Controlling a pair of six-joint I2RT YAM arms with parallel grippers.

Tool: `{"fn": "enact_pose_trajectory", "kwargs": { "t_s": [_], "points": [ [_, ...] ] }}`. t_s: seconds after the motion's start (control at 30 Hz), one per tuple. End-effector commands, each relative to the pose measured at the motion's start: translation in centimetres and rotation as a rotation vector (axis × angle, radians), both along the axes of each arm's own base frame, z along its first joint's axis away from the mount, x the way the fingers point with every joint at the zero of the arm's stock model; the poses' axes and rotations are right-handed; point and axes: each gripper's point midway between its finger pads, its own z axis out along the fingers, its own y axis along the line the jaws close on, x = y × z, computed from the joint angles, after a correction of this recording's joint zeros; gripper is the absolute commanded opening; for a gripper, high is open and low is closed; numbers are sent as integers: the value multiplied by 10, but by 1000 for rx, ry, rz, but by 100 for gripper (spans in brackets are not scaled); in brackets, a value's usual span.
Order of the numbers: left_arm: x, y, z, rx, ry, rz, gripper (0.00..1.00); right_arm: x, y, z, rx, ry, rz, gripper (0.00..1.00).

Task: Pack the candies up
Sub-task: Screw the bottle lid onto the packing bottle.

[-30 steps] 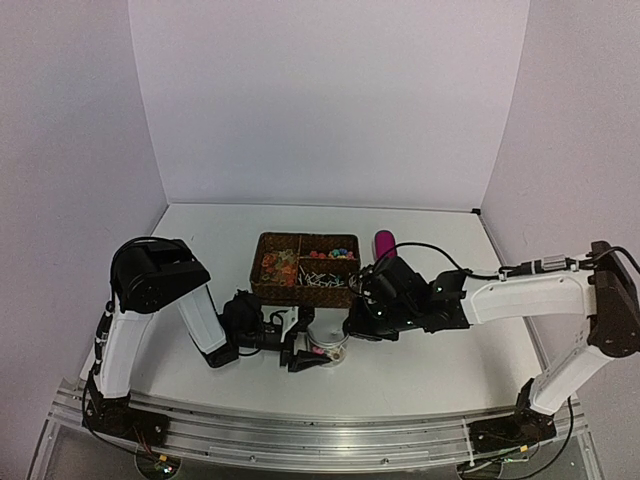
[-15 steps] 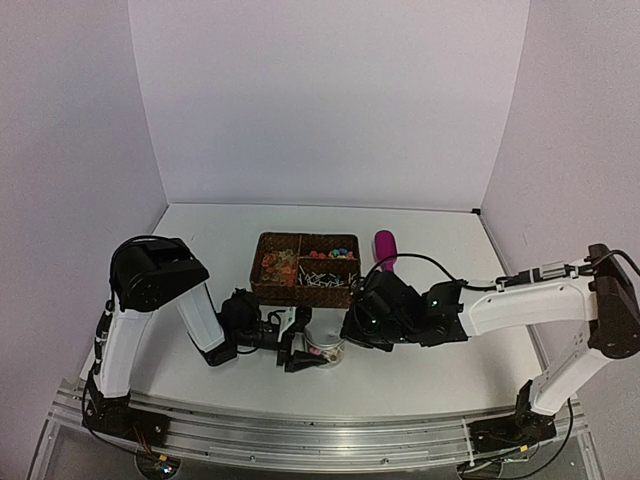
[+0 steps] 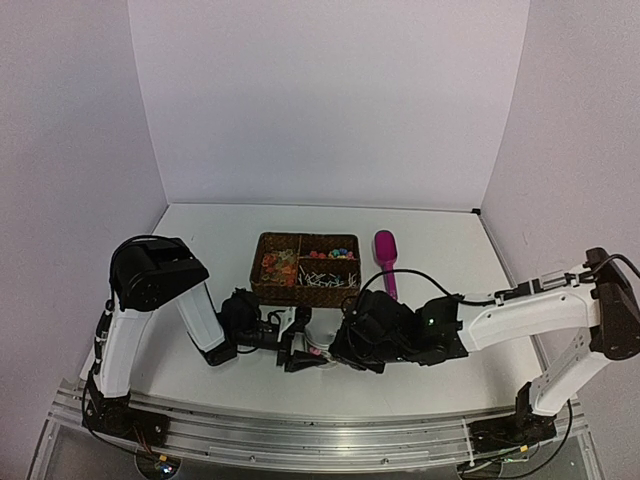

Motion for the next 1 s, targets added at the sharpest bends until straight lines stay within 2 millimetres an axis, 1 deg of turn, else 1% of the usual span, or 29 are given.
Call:
{"fn": "enact_pose_trajectory", "kwargs": {
  "t_s": [0.0,0.07,0.2,0.23,0.3,0.33,0.4,0.47,0.53,0.6,0.73,0.83,0.97],
  "points": [
    [19,7,-8,53,47,117,77,-74,12,-16,33,222,197,17],
    [15,8,-7,53,45,101,77,-70,10,-6,55,202,203,23],
    [10,7,-6,49,47,68,77,-54,19,27,84,125,256,47],
    [9,7,-5,47,46,60,77,-47,17,35,73,101,261,53],
    [5,6,-3,42,38,32,78,-25,5,51,67,51,213,57],
    [2,6,-3,40,31,15,79,-13,-5,59,76,27,177,59],
    [-3,7,0,34,16,-15,81,10,-26,67,87,-7,100,63],
    [-6,8,2,31,6,-29,87,30,-46,72,83,-38,46,66],
    [-6,8,6,24,-1,-38,94,43,-57,77,76,-72,18,68],
    [-6,7,11,12,-13,-50,98,53,-64,78,66,-86,-8,69],
    [-3,5,20,-6,-27,-61,100,65,-68,74,36,-93,-20,70],
    [-2,5,24,-13,-36,-62,100,72,-69,75,20,-110,-11,71],
    [-2,7,29,-18,-52,-59,100,77,-71,74,6,-119,-6,72]
  ]
}}
